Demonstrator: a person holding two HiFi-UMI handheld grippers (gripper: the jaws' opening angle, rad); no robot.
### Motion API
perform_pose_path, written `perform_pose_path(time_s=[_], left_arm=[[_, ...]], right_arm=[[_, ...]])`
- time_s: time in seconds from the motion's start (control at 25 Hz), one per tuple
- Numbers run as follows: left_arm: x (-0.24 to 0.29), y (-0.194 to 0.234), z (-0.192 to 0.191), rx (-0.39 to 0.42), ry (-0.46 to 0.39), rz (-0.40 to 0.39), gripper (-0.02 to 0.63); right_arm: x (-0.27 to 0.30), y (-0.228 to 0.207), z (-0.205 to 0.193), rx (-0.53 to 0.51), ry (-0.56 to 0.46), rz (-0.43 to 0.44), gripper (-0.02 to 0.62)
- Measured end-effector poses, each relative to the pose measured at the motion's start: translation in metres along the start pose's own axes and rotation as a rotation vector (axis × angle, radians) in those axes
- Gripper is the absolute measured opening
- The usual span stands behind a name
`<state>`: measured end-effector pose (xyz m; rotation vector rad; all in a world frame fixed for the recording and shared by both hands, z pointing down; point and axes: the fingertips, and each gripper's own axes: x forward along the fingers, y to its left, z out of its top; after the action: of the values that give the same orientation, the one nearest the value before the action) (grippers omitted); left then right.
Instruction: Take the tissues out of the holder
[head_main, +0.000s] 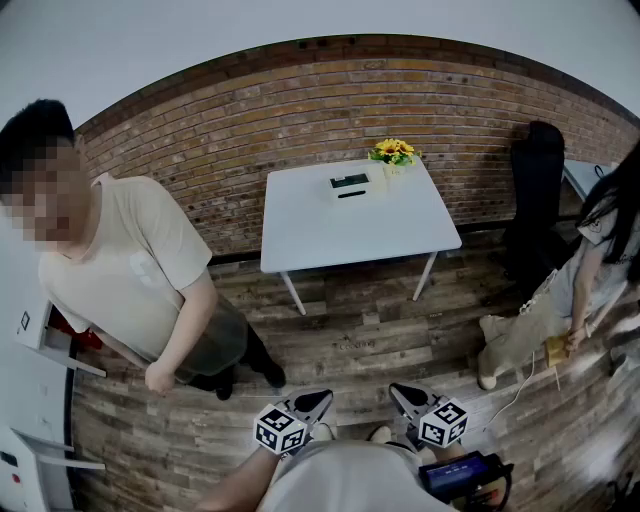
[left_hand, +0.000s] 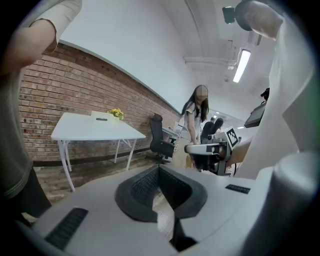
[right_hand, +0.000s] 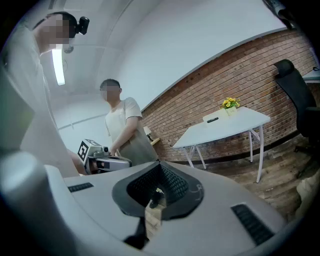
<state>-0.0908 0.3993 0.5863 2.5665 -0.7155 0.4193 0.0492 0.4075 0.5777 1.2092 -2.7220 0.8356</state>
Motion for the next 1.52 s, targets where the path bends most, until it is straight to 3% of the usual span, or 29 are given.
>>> perform_pose_path(time_s=[0.36, 0.52, 0.72, 1.0, 1.32, 1.52], left_arm=[[0.022, -0.015, 0.007, 0.021, 0.021, 0.011, 0.008], [0.032, -0.021, 0.010, 0.023, 0.025, 0.030, 0.008], [0.053, -0.028, 0.014, 0.022, 0.029, 0.059, 0.008], [0.078, -0.058, 0.022, 0.081, 0.079, 0.047, 0.008], [0.068, -0.033, 0.038, 0.059, 0.049, 0.132, 0.008], [0.081, -0.014, 0.040, 0.046, 0.048, 0.107, 0.008]], right_arm=[[-0.007, -0.024, 0.020, 0.090, -0.127, 0.040, 0.006], [-0.013, -0.031, 0.016, 0.086, -0.098, 0.042, 0.006], [-0.016, -0.047, -0.002, 0.023, 0.011, 0.032, 0.006], [-0.028, -0.062, -0.007, 0.070, 0.029, 0.078, 0.006], [-0.010, -0.067, 0.011, 0.064, 0.005, 0.096, 0.006], [0.000, -0.082, 0.018, 0.062, 0.010, 0.054, 0.006]])
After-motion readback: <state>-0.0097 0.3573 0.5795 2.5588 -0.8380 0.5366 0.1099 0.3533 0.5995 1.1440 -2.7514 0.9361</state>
